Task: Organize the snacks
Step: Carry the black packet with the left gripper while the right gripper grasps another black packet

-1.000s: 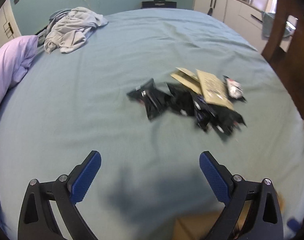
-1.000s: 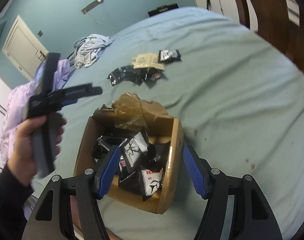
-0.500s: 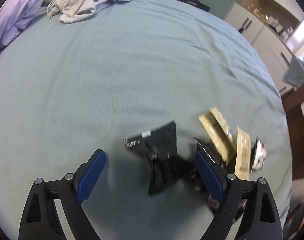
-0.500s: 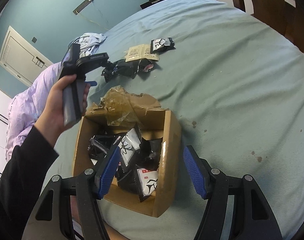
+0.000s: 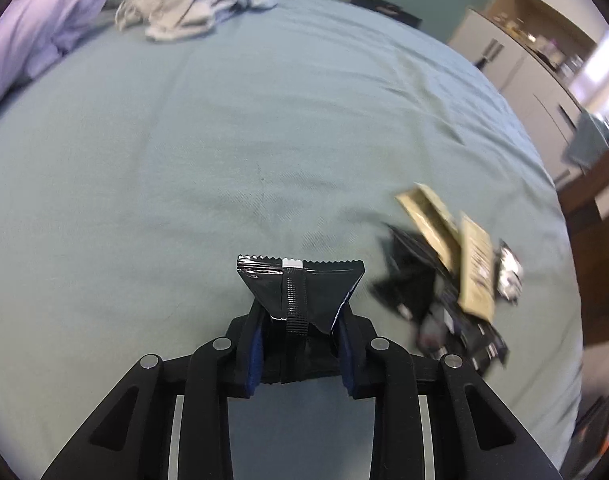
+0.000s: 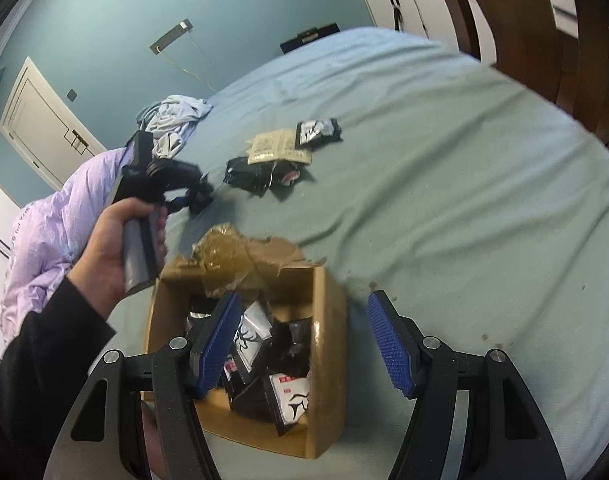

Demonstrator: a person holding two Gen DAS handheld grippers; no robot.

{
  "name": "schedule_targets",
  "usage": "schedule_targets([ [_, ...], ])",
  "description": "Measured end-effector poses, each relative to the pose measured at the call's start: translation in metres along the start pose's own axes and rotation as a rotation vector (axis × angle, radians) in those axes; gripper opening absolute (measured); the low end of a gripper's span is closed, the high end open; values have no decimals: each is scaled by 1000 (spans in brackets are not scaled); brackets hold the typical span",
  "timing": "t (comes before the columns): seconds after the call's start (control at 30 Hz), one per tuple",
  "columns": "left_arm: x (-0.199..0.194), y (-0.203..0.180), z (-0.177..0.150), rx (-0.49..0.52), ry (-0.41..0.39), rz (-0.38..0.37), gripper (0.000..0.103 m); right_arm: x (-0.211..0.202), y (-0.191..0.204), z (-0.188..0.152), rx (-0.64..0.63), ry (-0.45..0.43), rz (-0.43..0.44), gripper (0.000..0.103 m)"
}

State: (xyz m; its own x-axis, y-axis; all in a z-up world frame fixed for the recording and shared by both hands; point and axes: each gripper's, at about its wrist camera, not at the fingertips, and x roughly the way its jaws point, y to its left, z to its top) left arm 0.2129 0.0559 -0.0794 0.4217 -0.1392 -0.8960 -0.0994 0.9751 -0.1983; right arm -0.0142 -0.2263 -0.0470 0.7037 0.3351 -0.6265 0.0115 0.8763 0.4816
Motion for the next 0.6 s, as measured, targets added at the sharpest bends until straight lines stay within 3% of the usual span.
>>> schedule_targets([
  [0.17,-74,-17,-28,116,-77,-24,29,-12,2,-7,1,-41,-26,65],
  [0.33,-136,-35,-67,259,-117,-107,29,-14,0,-12,17,-43,-43,65],
  [0.47,-156,-32,-108,319,-79,-155,29,-18,0,-13,18,-40,-56,65],
  [0.6,-164,-29,-146,392,-35,-143,29,-21,-1,-11,27,-37,-44,65],
])
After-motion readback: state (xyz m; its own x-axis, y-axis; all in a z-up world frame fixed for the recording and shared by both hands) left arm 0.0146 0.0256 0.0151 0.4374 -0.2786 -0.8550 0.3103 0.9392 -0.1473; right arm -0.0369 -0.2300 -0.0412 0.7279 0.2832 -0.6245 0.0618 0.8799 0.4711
